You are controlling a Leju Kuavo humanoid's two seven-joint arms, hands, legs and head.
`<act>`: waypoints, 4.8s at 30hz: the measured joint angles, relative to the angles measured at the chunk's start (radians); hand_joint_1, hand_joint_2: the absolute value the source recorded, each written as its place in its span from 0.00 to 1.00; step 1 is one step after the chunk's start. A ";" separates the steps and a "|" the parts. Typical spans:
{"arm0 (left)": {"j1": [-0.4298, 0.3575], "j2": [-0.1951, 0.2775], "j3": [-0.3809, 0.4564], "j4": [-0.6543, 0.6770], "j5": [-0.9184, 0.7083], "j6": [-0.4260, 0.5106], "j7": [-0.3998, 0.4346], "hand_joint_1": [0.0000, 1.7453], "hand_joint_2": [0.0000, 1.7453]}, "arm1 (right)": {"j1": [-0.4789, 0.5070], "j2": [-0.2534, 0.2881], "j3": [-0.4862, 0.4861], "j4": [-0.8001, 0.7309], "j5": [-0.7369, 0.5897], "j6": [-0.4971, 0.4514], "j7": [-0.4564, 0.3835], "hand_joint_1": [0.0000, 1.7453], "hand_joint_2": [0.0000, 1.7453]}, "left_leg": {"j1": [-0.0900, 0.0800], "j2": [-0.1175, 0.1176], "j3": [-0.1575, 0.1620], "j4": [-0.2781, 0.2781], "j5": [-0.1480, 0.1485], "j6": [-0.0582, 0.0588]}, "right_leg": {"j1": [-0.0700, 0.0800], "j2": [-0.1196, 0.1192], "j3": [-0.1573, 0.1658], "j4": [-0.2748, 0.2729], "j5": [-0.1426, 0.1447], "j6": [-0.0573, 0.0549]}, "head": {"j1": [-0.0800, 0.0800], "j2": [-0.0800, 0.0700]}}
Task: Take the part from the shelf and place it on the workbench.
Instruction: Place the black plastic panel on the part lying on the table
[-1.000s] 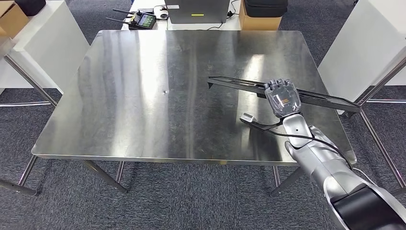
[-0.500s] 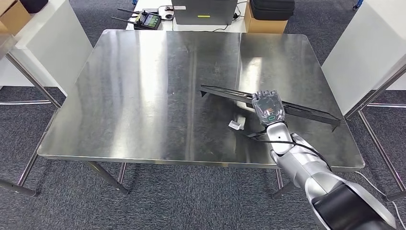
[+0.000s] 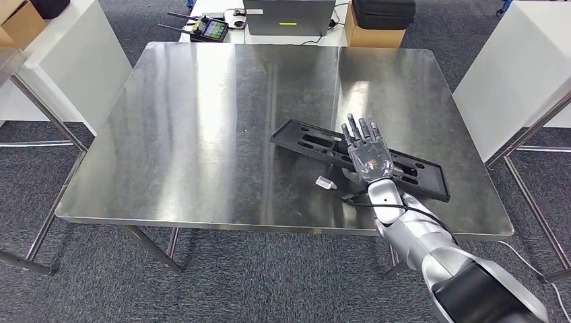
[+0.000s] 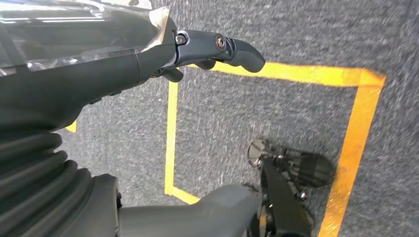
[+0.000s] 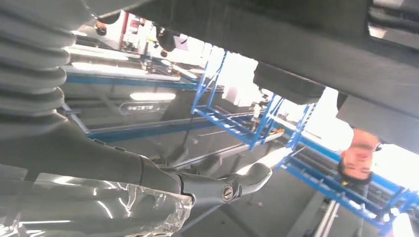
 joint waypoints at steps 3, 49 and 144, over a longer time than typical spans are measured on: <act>0.000 0.000 0.000 0.000 -0.005 -0.011 0.008 0.00 0.00 | 0.031 0.021 -0.107 -0.015 -0.241 0.040 -0.227 0.00 0.00 | 0.000 0.000 0.000 0.000 0.000 0.000 | 0.000 0.000 0.000 0.000 0.000 0.000 | 0.000 0.000; 0.006 -0.013 0.057 0.000 0.065 0.004 -0.092 0.00 0.00 | 0.827 0.283 -0.702 -1.333 -0.888 0.047 -1.047 0.00 0.50 | 0.002 -0.006 0.002 -0.001 -0.006 0.002 | -0.002 -0.007 0.001 -0.001 -0.006 0.004 | 0.000 0.000; -0.013 -0.108 0.145 0.001 0.115 0.339 0.159 0.00 0.00 | 0.676 0.268 -0.598 0.220 -0.900 0.363 -0.067 0.00 0.00 | 0.029 0.020 -0.042 0.003 0.062 -0.018 | 0.009 -0.010 0.174 -0.038 -0.117 0.010 | 0.004 0.000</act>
